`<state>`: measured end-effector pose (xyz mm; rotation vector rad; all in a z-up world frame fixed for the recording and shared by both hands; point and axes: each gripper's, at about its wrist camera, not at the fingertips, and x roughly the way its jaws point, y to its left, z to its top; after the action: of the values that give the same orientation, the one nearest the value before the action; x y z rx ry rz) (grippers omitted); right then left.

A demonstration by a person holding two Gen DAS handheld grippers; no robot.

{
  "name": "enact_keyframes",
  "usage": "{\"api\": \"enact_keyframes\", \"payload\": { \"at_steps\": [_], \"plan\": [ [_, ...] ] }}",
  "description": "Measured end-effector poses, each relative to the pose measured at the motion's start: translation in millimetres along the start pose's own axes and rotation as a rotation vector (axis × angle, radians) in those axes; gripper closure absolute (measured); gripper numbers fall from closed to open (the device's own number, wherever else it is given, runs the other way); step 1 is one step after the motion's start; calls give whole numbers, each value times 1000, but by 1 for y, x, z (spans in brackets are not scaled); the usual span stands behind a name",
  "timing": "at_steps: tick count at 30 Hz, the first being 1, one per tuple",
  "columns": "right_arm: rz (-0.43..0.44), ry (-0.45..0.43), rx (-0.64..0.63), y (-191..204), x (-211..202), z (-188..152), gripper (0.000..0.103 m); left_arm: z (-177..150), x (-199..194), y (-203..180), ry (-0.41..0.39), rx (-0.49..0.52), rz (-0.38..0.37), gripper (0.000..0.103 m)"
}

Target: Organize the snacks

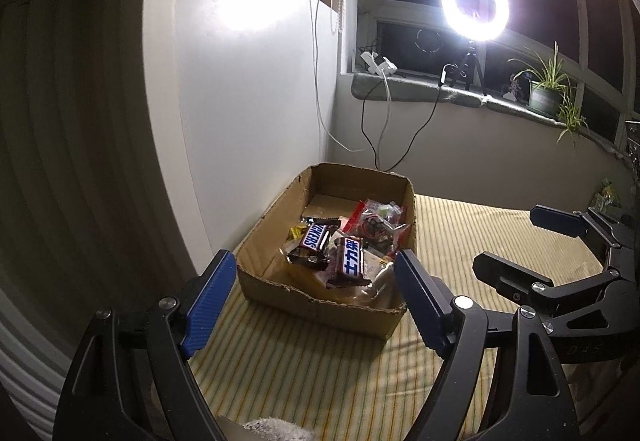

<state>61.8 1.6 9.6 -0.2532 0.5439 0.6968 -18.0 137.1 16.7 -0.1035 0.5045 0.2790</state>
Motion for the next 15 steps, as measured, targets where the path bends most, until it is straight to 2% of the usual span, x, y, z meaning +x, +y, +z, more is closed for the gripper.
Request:
{"api": "enact_keyframes", "payload": {
  "at_steps": [15],
  "plan": [
    [-8, 0, -6, 0, -3, -4, 1, -2, 0, -7, 17, 15, -11, 22]
  ]
}}
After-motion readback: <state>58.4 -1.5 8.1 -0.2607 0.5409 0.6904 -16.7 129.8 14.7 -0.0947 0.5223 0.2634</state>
